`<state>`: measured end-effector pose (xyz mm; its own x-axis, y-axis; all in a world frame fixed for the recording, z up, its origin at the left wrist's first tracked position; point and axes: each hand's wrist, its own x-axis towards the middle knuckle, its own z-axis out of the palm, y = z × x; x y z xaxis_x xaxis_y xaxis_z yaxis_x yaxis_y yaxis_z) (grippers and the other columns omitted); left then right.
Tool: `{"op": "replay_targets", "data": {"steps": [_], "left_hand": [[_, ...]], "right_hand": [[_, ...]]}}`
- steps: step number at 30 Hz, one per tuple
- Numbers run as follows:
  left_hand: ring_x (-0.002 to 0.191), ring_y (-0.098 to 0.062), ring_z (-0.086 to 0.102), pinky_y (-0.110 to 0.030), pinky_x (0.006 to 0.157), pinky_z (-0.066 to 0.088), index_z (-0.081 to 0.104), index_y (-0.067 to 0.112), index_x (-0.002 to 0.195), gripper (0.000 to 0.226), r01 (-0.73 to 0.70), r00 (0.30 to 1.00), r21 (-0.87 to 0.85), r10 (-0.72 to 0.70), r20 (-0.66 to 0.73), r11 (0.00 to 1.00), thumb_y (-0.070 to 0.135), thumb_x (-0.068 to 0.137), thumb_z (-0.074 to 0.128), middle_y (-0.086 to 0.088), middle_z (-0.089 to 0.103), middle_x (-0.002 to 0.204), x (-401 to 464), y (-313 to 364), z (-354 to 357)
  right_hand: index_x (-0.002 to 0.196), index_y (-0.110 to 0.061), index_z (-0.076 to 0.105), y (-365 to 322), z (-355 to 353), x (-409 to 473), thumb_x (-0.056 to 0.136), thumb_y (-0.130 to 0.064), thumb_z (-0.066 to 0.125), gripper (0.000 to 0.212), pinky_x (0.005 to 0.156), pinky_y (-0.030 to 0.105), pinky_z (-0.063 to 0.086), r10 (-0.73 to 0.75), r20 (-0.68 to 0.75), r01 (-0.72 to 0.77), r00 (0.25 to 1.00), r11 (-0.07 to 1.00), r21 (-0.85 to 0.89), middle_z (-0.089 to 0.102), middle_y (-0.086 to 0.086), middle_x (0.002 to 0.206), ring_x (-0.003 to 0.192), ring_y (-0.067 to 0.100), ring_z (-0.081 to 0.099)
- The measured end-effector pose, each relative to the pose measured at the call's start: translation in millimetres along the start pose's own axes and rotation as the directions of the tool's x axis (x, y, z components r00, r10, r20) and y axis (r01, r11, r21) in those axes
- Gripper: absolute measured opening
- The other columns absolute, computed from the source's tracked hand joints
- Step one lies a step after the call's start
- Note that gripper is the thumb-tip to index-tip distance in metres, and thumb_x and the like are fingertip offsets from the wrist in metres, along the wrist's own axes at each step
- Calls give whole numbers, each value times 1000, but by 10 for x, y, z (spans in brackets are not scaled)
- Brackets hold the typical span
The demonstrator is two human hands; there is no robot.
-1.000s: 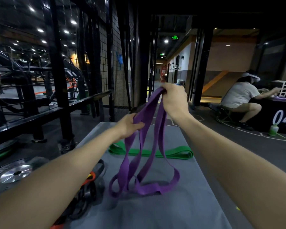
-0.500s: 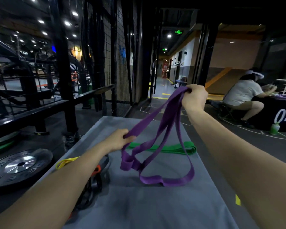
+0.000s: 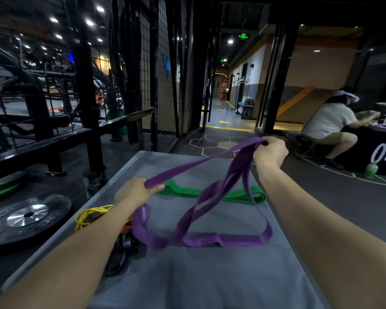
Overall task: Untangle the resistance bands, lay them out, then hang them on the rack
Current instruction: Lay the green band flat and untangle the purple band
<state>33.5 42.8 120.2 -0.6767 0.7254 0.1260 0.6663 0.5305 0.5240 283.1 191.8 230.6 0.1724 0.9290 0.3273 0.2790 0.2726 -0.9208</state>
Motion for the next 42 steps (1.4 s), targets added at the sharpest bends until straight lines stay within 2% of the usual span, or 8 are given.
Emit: {"op": "replay_targets", "data": {"steps": [4, 10, 16, 20, 24, 28, 37, 42], "left_hand": [[55, -21, 56, -31, 57, 43, 53, 9, 58, 77, 120, 993, 15, -119, -19, 993, 86, 60, 47, -3, 57, 54, 124, -88, -54], [76, -28, 57, -33, 69, 43, 44, 21, 55, 37, -17, 998, 136, 8, 60, 991, 28, 84, 66, -4, 56, 65, 185, -294, 10], [79, -31, 64, -40, 77, 52, 55, 15, 64, 24, 136, 991, -102, -136, 12, 985, 15, 87, 62, -13, 65, 75, 341, -434, 67], [48, -25, 57, -35, 63, 53, 53, 5, 61, 36, 212, 976, -448, -167, 137, 869, 16, 95, 50, -4, 55, 41, 357, -387, 148], [56, -20, 46, -25, 52, 40, 53, 9, 74, 16, 230, 958, -562, -83, 275, 795, 7, 90, 56, -8, 48, 62, 234, -178, 45], [63, -17, 41, -26, 52, 32, 44, 11, 77, 41, 175, 978, -645, -57, 200, 744, -29, 75, 35, -10, 42, 72, 288, -134, -4], [67, -12, 56, -29, 55, 48, 48, 14, 86, 18, 210, 975, -800, -54, 218, 563, -1, 94, 45, -4, 56, 76, 191, 50, 2], [64, -21, 60, -31, 51, 53, 47, 5, 107, 31, 165, 985, -911, -16, 172, 378, -17, 85, 43, -13, 56, 83, 305, 311, -108]], "right_hand": [[99, -10, 70, 138, 24, 4, 87, 1, 42, 32, 77, 34, 45, -27, 10, 28, 1000, 999, -23, 66, 17, 101, 96, 35, 60], [110, -11, 68, 300, 22, 54, 88, 2, 42, 36, 83, 31, 45, 122, -42, -122, 992, 992, 15, 63, 17, 113, 103, 35, 59], [107, -12, 69, 515, 7, 80, 87, 3, 41, 38, 88, 41, 53, 205, -70, -207, 976, 978, -20, 65, 17, 108, 96, 37, 62], [98, -10, 70, 603, 31, 94, 86, 3, 38, 37, 80, 50, 55, 187, -70, -191, 980, 980, -55, 64, 18, 97, 88, 40, 63], [98, -6, 68, 661, 27, 115, 89, 1, 39, 31, 83, 44, 53, 165, -73, -171, 983, 982, -78, 62, 15, 94, 89, 36, 61], [98, -4, 66, 715, 0, 136, 90, 2, 38, 30, 77, 38, 47, 170, -79, -177, 982, 981, -79, 63, 18, 99, 89, 34, 59], [102, -6, 67, 724, -72, 187, 90, 0, 40, 30, 81, 39, 48, 182, -97, -190, 978, 979, -73, 64, 19, 105, 95, 36, 60], [98, -8, 67, 729, -32, 186, 90, -1, 42, 27, 83, 44, 53, 173, -91, -178, 981, 982, -56, 65, 17, 102, 90, 34, 62]]}}
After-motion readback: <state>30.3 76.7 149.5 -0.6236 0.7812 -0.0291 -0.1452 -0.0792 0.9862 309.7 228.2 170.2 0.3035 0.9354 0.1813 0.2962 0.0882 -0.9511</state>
